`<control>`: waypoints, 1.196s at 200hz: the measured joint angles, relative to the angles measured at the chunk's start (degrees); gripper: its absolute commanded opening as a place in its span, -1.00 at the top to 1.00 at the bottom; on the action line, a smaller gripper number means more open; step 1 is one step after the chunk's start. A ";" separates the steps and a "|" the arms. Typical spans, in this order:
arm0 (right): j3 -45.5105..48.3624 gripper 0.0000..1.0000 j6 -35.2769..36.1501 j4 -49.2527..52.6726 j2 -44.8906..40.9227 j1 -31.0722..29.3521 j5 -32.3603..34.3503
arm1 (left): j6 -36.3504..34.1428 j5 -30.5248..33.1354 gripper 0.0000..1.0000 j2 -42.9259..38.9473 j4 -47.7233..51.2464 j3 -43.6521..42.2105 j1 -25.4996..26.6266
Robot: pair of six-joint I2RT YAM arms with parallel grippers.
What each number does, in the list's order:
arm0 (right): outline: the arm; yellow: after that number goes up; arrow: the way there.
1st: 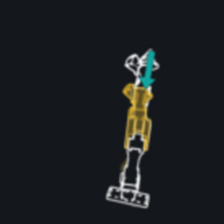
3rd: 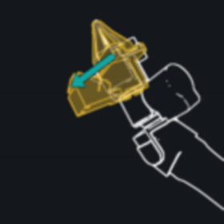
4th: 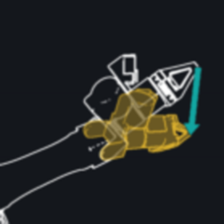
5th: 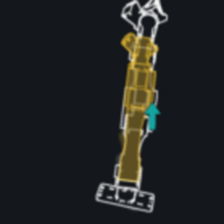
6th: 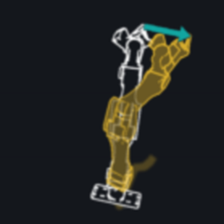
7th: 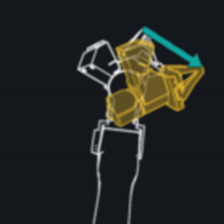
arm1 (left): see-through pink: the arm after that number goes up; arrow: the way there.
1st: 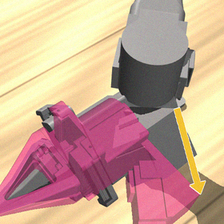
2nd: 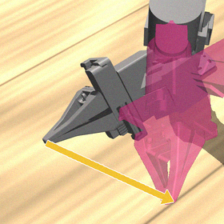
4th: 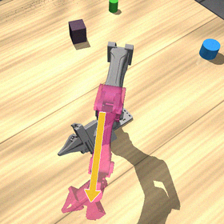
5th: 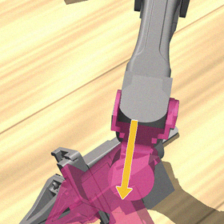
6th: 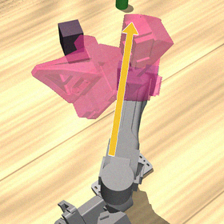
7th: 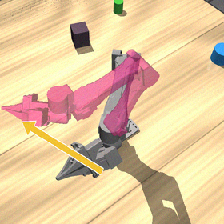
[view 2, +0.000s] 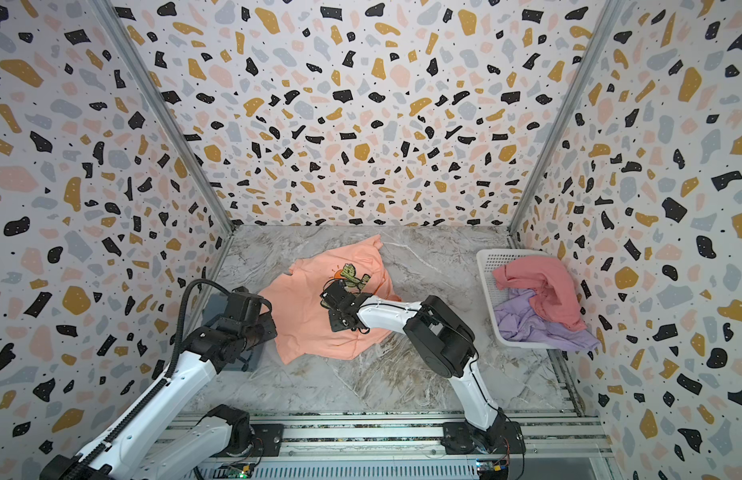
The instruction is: Fold and stack the t-shirts
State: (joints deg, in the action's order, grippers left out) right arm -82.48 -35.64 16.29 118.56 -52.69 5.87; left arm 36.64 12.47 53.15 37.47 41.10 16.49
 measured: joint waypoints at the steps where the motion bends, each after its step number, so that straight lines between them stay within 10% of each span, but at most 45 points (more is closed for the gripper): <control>1: 0.15 0.95 0.04 -0.02 -0.24 0.11 -0.20 | 0.00 0.00 1.00 0.00 0.00 0.00 0.00; 60: 11.41 1.00 3.96 -1.99 -28.92 20.15 -7.98 | -0.02 0.92 1.00 1.86 -0.83 2.45 -0.02; 103: 10.23 1.00 12.70 -7.69 -30.25 41.31 -10.80 | 0.00 1.73 1.00 4.96 -1.97 4.26 -0.04; 126: 4.92 -0.41 16.68 -7.08 -21.07 46.71 -10.12 | 0.02 2.01 1.00 6.23 -2.40 5.38 -0.04; 151: -0.52 -0.52 19.43 -5.07 -13.40 49.99 -11.52 | 0.00 2.03 1.00 7.17 -3.28 6.69 -0.04; 184: 2.23 -0.53 19.47 -2.01 -17.03 47.25 -9.68 | -0.07 1.73 1.00 10.08 -4.57 8.15 -0.09; 239: 20.63 -0.53 6.25 -3.37 -39.52 20.70 -11.87 | -1.75 0.04 1.00 12.35 -5.86 8.52 -0.09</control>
State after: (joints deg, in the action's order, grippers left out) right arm -61.84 -29.39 12.93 79.05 -31.99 -6.00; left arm 34.89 12.51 65.49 31.62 49.63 16.40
